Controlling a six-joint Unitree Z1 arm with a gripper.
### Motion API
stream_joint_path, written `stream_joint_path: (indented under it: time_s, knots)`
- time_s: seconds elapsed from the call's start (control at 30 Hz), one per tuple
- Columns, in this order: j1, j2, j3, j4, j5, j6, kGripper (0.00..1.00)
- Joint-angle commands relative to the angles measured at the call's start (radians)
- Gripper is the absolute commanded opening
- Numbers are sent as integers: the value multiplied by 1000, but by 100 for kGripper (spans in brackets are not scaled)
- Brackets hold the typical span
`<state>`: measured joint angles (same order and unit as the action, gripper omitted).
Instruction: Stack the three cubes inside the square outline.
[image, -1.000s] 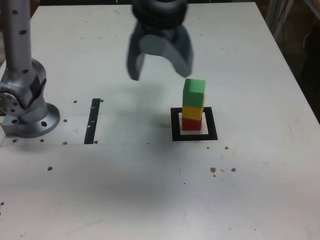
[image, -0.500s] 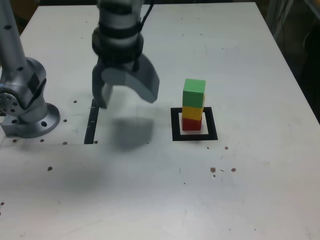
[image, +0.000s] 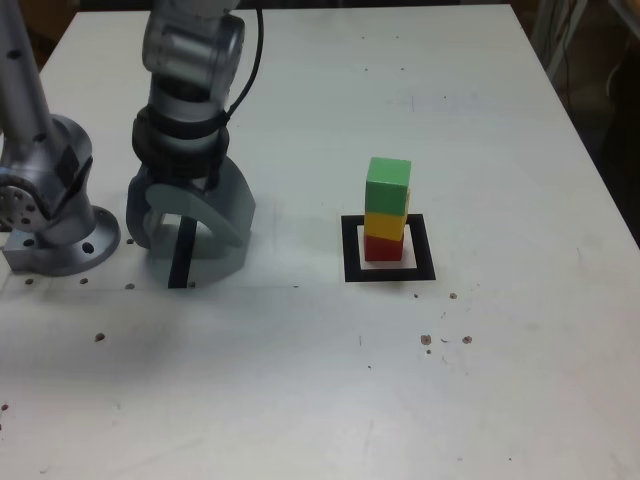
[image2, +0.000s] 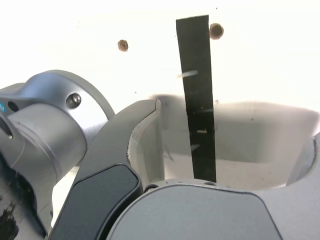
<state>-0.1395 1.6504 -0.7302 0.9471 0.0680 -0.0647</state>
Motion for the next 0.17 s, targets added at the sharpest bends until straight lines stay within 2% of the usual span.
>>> stream_joint_path:
  time_s: [0.0, 0.13]
  knots:
    - [4, 5, 9, -13, 4, 4, 99]
    - [7, 6, 25, -29, 5, 6, 99]
